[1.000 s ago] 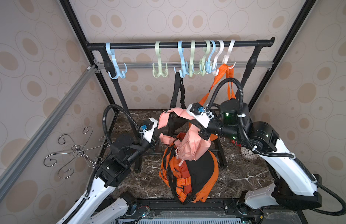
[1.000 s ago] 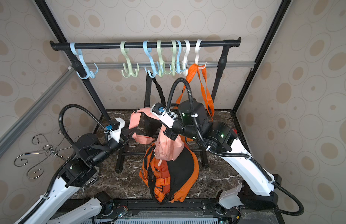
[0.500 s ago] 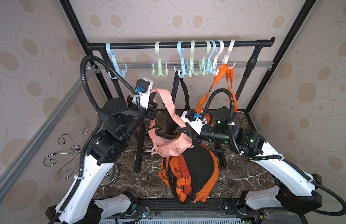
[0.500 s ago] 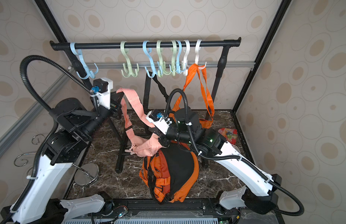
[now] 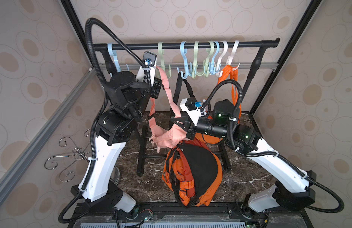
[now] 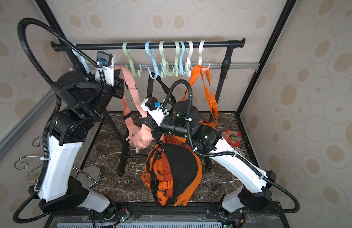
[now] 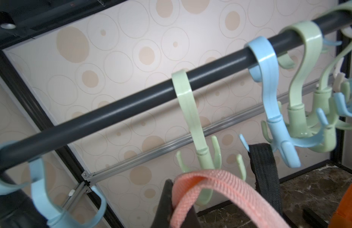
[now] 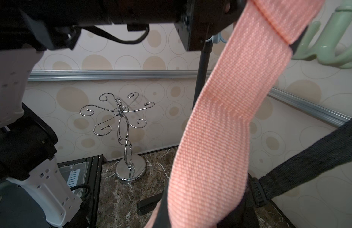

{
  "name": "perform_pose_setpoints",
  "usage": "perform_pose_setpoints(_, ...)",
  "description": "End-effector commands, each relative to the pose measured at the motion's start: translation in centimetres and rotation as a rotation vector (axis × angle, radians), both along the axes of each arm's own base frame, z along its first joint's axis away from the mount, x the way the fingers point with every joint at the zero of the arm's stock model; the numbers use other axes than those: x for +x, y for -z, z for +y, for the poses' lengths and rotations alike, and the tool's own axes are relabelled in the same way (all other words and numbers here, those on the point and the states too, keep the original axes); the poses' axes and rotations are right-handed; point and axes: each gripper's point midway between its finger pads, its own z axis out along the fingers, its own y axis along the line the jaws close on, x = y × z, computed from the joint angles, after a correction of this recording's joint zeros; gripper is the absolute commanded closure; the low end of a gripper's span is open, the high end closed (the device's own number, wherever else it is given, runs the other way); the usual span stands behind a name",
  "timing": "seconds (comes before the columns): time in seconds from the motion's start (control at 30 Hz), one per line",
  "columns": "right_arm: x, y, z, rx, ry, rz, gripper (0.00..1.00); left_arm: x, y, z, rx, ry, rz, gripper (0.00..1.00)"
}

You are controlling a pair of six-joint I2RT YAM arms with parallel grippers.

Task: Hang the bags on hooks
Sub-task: Pick up the bag from the bag, then hang the bag on the hook.

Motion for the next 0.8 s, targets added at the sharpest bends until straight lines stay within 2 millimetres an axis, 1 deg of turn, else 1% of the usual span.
perform_pose_setpoints(0.0, 0.0, -2.0, 0.1, 0.055, -0.008, -0.029, 1.0, 0.4, -0.8, 0.5, 0.06, -0.044, -0.01, 1.0)
perform_pose_setpoints(0.03, 0.1, -2.0, 0.2, 0.057, -0.009, -0.029, 1.0, 0.8, -0.6, 0.2, 0.072, -0.041, -0.001, 1.0)
perform_pose_setpoints(0.1, 0.2, -1.9, 0.4, 0.059, -0.009, -0.027, 1.0, 2.1, 0.5, -0.2, 0.097, -0.051, 0.026, 1.0)
perform_pose_setpoints(0.2, 0.4, -1.7, 0.6, 0.058, -0.008, -0.022, 1.0, 3.7, 1.4, 0.3, 0.104, -0.069, 0.048, 1.0)
perform_pose_setpoints(0.3, 0.6, -1.5, 0.7, 0.057, -0.005, -0.02, 1.0, 4.6, 1.2, 0.8, 0.093, -0.075, 0.039, 1.0)
perform_pose_setpoints(0.4, 0.8, -1.1, 0.9, 0.048, -0.003, -0.017, 1.0, 5.0, 0.5, 1.2, 0.095, -0.093, 0.011, 1.0)
perform_pose_setpoints(0.5, 1.1, -0.8, 1.1, 0.041, 0.002, -0.015, 1.0, 5.7, 0.6, 1.0, 0.11, -0.091, 0.008, 1.0)
perform_pose_setpoints(0.6, 1.4, -0.4, 1.2, 0.04, 0.005, -0.007, 1.0, 6.8, 1.7, 1.0, 0.127, -0.083, 0.034, 1.0)
perform_pose_setpoints(0.77, 1.8, 0.0, 1.5, 0.038, 0.004, 0.005, 1.0, 8.6, 4.5, 0.2, 0.175, -0.054, 0.105, 1.0)
